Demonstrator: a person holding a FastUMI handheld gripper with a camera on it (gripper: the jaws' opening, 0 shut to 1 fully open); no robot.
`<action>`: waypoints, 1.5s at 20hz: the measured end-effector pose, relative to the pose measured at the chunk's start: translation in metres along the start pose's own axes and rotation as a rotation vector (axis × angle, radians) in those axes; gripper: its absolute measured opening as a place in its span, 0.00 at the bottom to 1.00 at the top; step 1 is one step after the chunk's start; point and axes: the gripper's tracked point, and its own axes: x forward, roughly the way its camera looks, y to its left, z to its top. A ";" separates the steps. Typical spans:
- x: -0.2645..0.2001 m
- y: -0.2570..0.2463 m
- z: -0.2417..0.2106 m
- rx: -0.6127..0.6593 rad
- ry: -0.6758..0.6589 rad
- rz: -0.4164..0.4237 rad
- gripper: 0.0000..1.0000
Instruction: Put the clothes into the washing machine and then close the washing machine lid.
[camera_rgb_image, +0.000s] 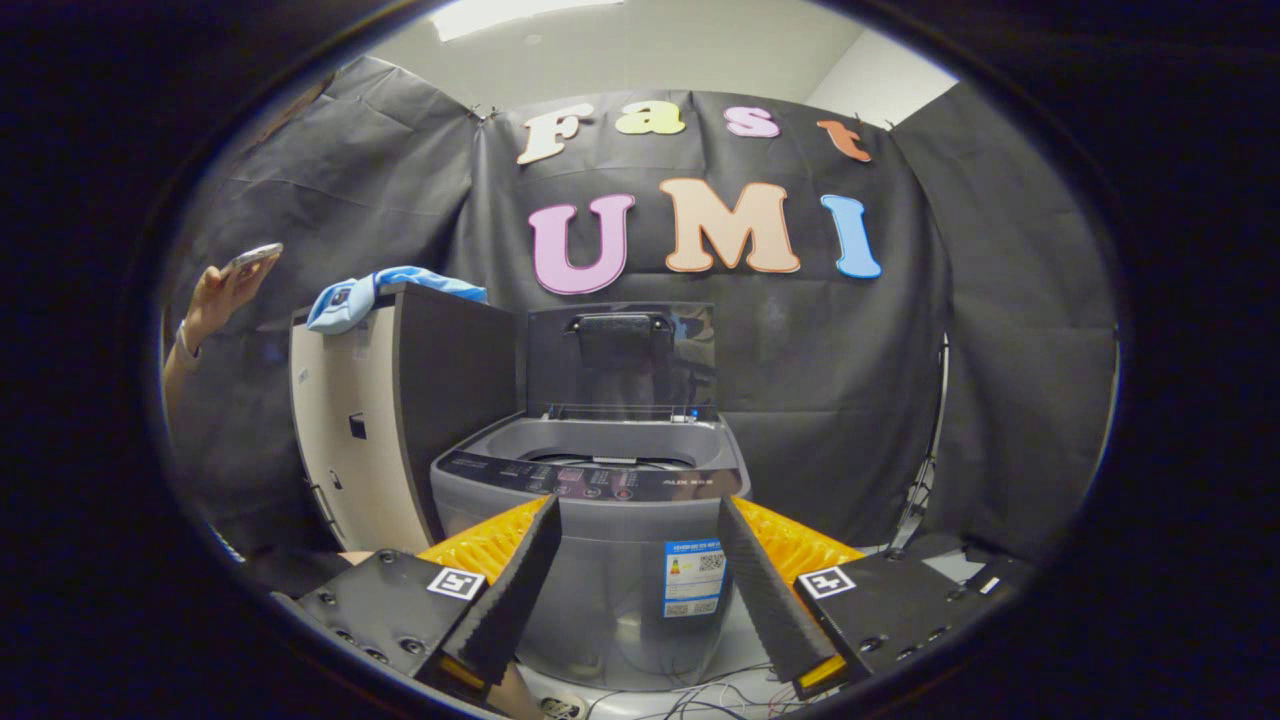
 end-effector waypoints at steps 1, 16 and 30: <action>0.001 -0.001 0.000 0.000 -0.002 -0.005 0.98; 0.151 0.175 0.228 0.048 -0.081 0.233 0.97; 0.243 0.418 0.243 -0.009 0.164 0.536 0.98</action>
